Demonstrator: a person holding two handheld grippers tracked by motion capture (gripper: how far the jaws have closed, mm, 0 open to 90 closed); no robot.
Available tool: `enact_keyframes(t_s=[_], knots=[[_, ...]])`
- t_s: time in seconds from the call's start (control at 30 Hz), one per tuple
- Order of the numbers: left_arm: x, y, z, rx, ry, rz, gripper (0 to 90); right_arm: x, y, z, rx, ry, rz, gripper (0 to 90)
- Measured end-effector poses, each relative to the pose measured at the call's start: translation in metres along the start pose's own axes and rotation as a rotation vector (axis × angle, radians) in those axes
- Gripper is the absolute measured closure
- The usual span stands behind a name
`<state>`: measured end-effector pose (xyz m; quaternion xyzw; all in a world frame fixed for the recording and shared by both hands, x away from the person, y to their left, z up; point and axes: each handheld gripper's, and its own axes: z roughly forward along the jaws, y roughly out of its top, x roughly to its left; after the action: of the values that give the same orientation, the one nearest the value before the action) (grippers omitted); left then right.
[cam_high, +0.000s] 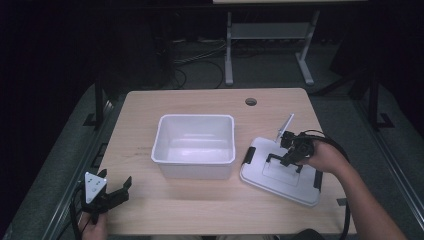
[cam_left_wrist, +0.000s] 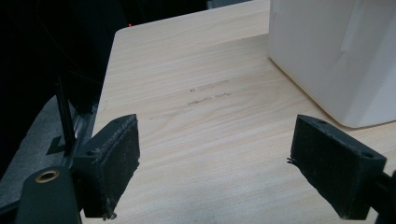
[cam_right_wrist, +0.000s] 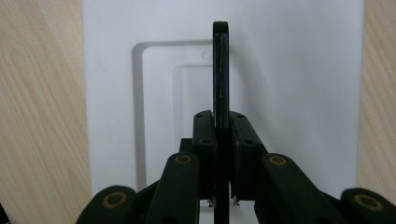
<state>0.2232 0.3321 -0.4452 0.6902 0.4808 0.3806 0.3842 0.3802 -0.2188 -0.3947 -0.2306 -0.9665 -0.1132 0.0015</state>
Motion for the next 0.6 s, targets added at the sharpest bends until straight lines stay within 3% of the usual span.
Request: enact_keyframes(t_s=[0.6], knots=[[-0.0003, -0.0002, 0.0005, 0.002, -0.001, -0.001, 15.0, 0.0008, -0.0016, -0.0014, -0.008, -0.011, -0.023, 83.9]])
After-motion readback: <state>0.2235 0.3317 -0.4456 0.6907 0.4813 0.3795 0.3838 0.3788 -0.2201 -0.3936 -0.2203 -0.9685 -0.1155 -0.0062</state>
